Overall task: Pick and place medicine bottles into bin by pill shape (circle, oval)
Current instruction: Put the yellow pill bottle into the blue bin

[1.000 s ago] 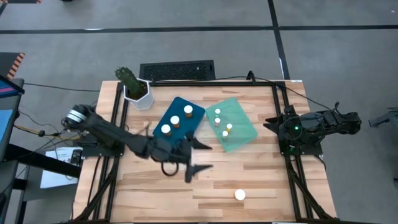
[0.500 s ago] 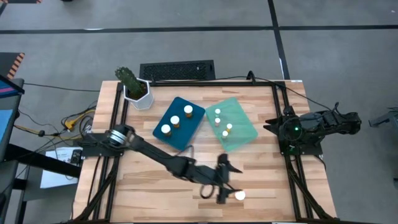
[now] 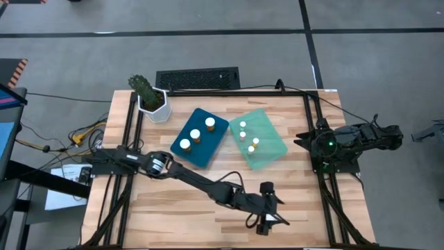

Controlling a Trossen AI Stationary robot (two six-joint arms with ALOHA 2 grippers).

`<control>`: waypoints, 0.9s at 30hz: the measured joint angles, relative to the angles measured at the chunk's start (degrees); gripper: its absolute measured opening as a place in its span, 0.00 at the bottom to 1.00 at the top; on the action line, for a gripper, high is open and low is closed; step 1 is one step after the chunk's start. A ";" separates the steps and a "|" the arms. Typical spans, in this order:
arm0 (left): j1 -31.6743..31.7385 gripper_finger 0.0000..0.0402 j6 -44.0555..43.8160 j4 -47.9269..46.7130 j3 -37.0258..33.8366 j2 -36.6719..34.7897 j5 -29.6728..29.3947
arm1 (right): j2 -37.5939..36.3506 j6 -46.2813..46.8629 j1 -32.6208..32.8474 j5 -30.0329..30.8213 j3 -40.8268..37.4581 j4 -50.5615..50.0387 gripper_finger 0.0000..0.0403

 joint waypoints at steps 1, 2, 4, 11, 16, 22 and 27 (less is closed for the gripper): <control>0.00 0.78 -0.15 -1.18 0.00 0.34 0.06 | -0.02 -0.01 0.00 -0.01 0.00 -0.03 0.65; -0.07 0.78 -0.15 -2.26 -0.01 0.66 0.17 | -0.02 -0.01 0.00 -0.03 0.00 -0.04 0.65; -0.49 0.78 0.15 -5.75 -0.09 0.86 0.11 | -0.02 -0.04 0.00 -0.26 0.02 -0.06 0.65; -2.71 0.78 -0.05 -11.02 -0.09 0.87 -0.88 | -0.02 -0.42 0.00 -1.09 0.01 -0.04 0.65; -3.93 0.78 -0.10 -11.29 -0.58 0.87 -9.36 | -0.02 -0.44 0.00 -1.14 0.02 0.04 0.65; -3.92 0.78 -2.17 -11.41 -0.90 0.87 -7.84 | -0.02 -0.51 0.00 -1.14 0.02 0.09 0.65; -4.10 0.78 -2.48 -12.05 -0.96 0.87 -9.10 | -0.02 -0.61 0.00 -1.16 0.01 0.09 0.65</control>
